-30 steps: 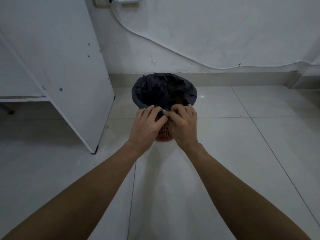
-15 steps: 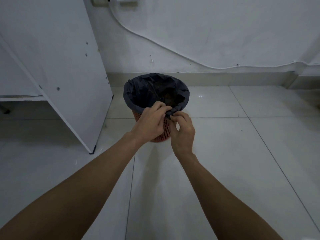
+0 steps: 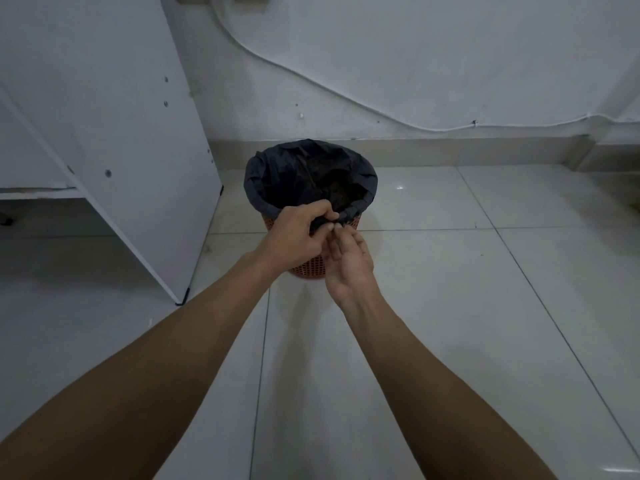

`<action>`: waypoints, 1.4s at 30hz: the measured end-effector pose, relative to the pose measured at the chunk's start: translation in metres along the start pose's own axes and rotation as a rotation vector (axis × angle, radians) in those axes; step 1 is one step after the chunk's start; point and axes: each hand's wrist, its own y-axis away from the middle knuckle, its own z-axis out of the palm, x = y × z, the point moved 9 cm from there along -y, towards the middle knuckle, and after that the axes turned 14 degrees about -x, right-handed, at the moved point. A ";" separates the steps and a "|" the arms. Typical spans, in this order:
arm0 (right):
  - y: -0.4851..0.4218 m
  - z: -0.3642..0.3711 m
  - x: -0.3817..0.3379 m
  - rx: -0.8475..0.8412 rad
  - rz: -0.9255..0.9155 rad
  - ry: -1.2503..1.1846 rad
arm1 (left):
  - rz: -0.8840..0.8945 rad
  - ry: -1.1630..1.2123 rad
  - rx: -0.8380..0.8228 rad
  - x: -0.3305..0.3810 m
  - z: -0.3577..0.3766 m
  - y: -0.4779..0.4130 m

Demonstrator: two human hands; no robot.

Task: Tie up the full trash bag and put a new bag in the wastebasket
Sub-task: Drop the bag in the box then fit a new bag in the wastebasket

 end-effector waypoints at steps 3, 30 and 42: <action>-0.001 0.000 -0.002 0.032 0.045 0.004 | 0.004 -0.010 -0.013 0.000 0.000 0.001; -0.013 0.015 -0.022 0.306 0.220 0.178 | 0.046 -0.154 0.041 0.010 0.010 -0.005; -0.008 0.006 -0.062 0.381 0.030 0.364 | -0.865 1.365 0.864 -0.065 0.030 0.046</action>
